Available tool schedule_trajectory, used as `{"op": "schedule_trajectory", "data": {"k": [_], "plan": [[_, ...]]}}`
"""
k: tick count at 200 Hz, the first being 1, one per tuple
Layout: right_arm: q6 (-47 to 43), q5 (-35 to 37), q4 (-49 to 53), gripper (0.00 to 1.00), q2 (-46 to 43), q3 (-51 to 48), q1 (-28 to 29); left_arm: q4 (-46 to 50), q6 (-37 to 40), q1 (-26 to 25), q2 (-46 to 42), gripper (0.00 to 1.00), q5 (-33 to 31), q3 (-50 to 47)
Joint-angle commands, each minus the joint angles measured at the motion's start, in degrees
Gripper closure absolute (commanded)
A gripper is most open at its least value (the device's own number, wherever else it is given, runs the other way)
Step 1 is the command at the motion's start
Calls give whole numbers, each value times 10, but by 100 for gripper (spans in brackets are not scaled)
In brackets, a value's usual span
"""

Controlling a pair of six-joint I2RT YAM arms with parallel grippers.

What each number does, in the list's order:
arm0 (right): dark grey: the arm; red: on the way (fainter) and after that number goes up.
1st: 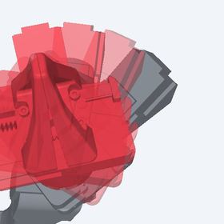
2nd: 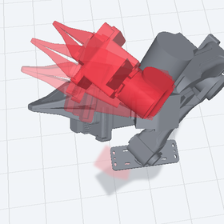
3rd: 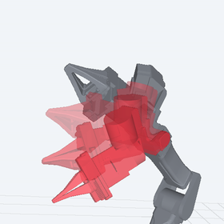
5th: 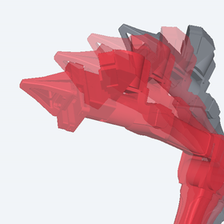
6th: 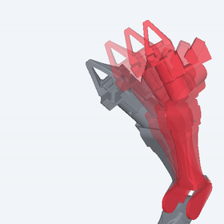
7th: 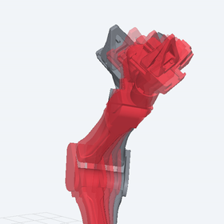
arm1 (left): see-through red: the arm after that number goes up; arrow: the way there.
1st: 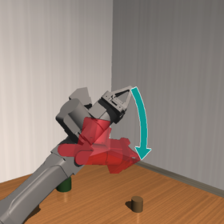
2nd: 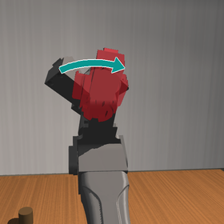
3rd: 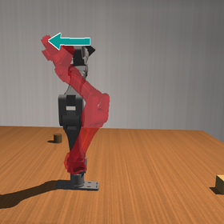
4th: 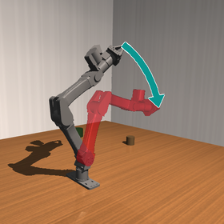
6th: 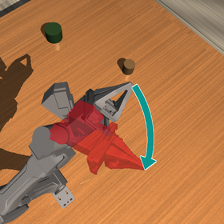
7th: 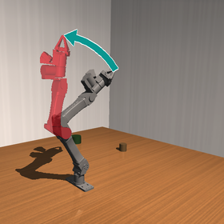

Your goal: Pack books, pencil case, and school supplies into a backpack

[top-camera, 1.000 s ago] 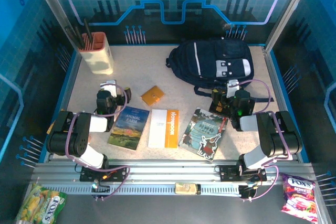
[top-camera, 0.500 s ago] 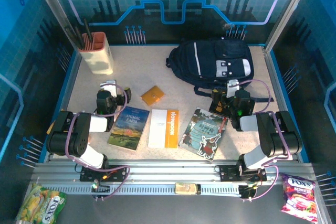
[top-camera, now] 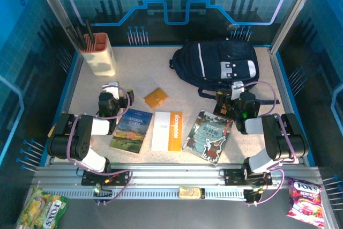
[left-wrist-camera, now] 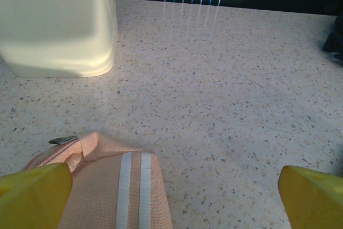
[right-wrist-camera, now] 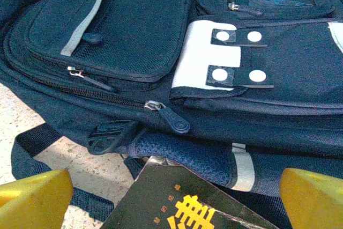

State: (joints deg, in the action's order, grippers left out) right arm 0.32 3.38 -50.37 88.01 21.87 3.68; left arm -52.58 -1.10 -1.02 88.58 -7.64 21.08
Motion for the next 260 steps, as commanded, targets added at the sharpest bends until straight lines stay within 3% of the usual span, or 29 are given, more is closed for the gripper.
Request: {"op": "schedule_trajectory", "data": {"k": [1,44,72,96,125,153,185,212,229,260], "plan": [[-8,-6,-7,0,3,11,-4,-6,6,3,5,1,1,7],[-11,0,-28,0,-5,-5,0,-12,6,3,1,1,1,2],[-15,32,26,0,-77,-6,12,20,8,1,-50,1,1,-3],[-26,86,132,0,-138,30,43,147,-5,-5,-121,1,-24,32],[49,98,267,0,-183,104,63,330,-72,-38,-178,1,-93,107],[160,83,423,0,-171,198,66,468,-180,-69,-195,1,-66,188],[237,9,523,0,-108,282,63,525,-274,-102,-146,1,45,263],[280,-44,545,0,-61,333,59,468,-344,-126,-65,1,166,309],[306,-70,544,0,-40,341,55,473,-364,-153,2,2,183,366],[340,-76,526,0,-28,329,42,521,-409,-184,138,14,205,498]]}}
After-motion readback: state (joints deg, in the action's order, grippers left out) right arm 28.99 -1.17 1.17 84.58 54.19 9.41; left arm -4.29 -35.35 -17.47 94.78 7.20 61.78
